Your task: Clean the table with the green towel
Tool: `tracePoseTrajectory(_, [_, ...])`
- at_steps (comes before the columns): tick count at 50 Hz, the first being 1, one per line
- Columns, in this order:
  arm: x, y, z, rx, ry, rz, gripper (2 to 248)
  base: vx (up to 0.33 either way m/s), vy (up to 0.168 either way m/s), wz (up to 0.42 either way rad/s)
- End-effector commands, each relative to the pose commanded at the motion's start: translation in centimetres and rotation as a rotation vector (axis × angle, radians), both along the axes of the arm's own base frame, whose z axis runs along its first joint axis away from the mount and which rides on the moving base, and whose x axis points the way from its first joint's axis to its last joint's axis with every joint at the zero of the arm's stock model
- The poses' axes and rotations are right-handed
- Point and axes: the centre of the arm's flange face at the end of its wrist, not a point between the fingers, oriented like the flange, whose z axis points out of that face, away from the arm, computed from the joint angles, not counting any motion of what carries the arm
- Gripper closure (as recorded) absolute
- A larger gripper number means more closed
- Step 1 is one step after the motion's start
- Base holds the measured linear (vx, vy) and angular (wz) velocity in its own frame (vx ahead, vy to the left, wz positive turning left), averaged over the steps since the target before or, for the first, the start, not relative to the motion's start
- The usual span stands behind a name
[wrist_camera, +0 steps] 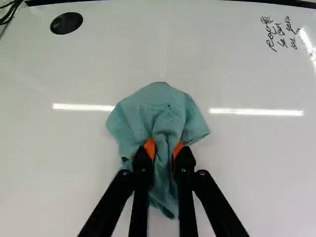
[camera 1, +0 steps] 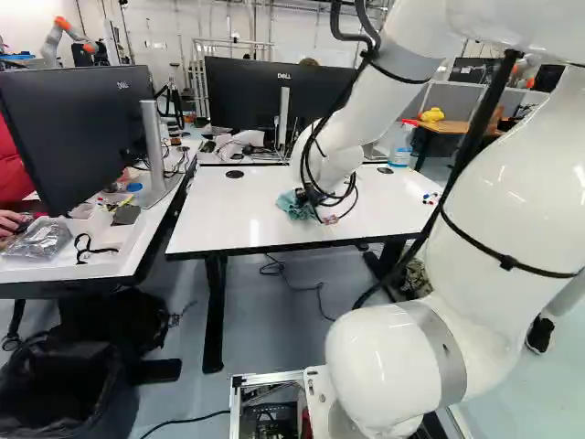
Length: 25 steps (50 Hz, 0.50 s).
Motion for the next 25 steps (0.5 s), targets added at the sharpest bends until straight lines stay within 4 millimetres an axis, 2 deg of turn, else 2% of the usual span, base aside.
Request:
tracePoseTrajectory(13, [-0.3,0.2,0.1,0.0,-0.002,0.005,192,0.0,0.0,0.0])
tracePoseTrajectory(25, [-0.7,0.4,1.1,0.002,-0.029,0.01,192,0.0,0.0,0.0])
